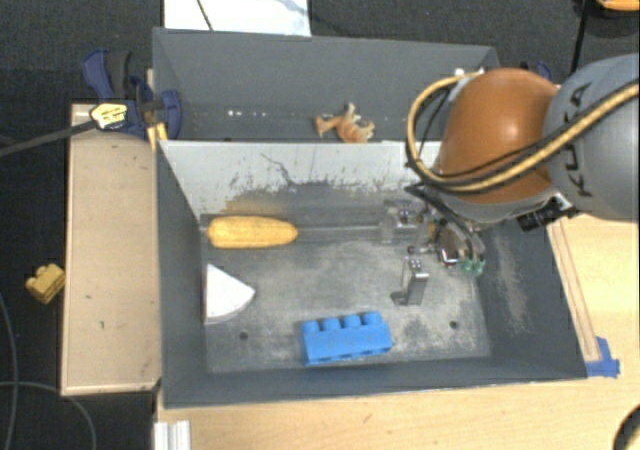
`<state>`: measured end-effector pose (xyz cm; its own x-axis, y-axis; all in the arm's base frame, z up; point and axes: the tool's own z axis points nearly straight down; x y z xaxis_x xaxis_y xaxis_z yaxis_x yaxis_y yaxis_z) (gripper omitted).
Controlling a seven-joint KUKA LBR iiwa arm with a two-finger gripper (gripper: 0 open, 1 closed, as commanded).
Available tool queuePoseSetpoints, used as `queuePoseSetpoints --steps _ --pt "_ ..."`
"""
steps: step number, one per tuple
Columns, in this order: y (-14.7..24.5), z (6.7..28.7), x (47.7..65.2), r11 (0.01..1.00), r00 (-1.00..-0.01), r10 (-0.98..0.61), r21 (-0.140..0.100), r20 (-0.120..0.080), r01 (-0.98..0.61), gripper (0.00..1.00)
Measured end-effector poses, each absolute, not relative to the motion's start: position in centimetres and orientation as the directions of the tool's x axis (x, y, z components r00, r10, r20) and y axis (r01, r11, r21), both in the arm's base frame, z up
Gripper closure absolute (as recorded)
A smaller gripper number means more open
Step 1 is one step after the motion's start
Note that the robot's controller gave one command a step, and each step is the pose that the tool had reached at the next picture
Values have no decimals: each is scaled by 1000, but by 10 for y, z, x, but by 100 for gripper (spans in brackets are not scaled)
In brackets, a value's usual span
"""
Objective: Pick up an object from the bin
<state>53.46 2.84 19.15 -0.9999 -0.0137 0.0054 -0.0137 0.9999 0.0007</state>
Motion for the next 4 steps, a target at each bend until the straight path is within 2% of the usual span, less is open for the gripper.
queuePoseSetpoints --steps 1,2,3,4 --pt "28 196 536 1000 -1000 -13 1 -3 -13 0" --pt "-18 169 517 997 -997 -79 1 -5 -79 0" --pt "10 166 505 994 -994 -105 -3 -1 -105 0" --pt "37 144 487 989 -989 -147 3 -5 -147 0"
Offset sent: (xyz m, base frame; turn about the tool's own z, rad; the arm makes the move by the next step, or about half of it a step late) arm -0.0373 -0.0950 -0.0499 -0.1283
